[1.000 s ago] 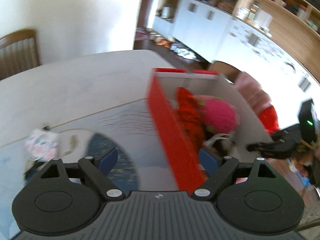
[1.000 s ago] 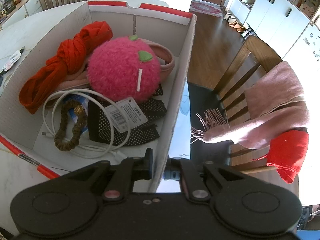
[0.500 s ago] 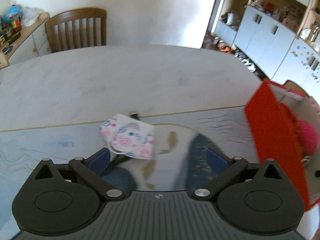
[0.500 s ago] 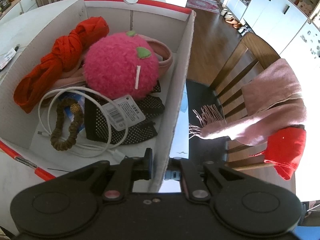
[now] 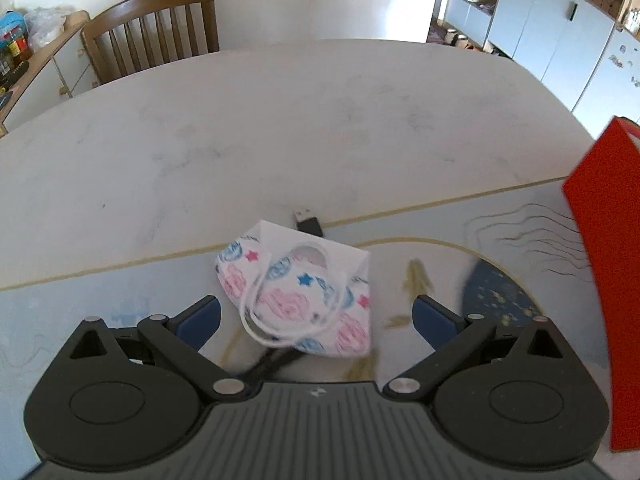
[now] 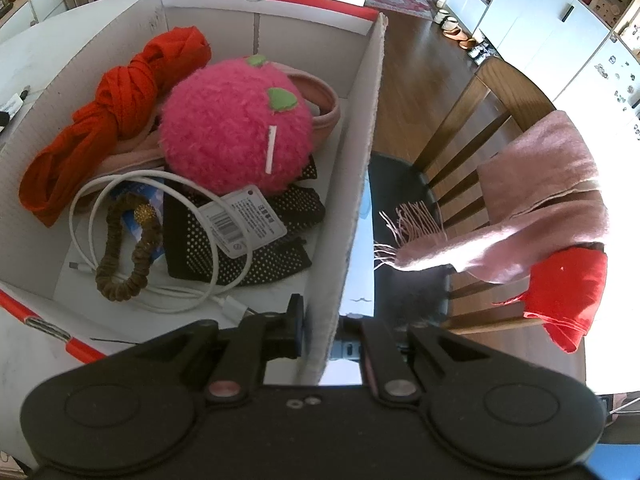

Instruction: Organize objects

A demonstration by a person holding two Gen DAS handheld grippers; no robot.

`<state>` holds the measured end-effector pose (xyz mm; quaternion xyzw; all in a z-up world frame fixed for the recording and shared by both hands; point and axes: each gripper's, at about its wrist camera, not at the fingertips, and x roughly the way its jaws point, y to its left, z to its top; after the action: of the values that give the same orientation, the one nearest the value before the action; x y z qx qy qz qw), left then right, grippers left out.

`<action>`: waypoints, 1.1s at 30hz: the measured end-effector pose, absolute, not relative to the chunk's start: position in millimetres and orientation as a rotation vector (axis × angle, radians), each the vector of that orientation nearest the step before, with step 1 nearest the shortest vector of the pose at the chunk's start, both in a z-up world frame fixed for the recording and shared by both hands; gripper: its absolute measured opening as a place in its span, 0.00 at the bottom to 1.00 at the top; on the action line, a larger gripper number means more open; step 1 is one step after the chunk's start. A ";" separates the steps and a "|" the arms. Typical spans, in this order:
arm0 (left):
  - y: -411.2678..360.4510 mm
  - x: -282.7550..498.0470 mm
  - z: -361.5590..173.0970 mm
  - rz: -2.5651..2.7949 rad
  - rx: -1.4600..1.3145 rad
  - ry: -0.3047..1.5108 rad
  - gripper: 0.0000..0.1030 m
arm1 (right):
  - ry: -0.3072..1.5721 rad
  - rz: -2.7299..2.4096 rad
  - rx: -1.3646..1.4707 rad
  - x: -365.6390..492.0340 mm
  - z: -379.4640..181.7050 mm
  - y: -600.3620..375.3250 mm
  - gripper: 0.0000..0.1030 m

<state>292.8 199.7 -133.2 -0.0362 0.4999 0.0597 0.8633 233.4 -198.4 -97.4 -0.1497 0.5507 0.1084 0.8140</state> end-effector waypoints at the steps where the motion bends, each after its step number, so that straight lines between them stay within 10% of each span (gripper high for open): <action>1: 201.5 296.1 -135.7 0.128 -0.077 1.056 1.00 | 1.176 0.230 -0.320 233.4 -97.3 -198.2 0.08; 17: 207.2 309.6 -154.0 0.150 -0.072 1.086 0.98 | 1.188 0.222 -0.315 235.7 -99.9 -202.8 0.08; 33: 214.7 303.1 -131.1 0.075 -0.155 1.049 0.29 | 1.189 0.225 -0.317 235.5 -100.9 -204.0 0.08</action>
<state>303.1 214.7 -131.1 -0.0739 0.5002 0.0359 0.8620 235.5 -204.0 -100.9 -0.1485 0.5564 0.1054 0.8107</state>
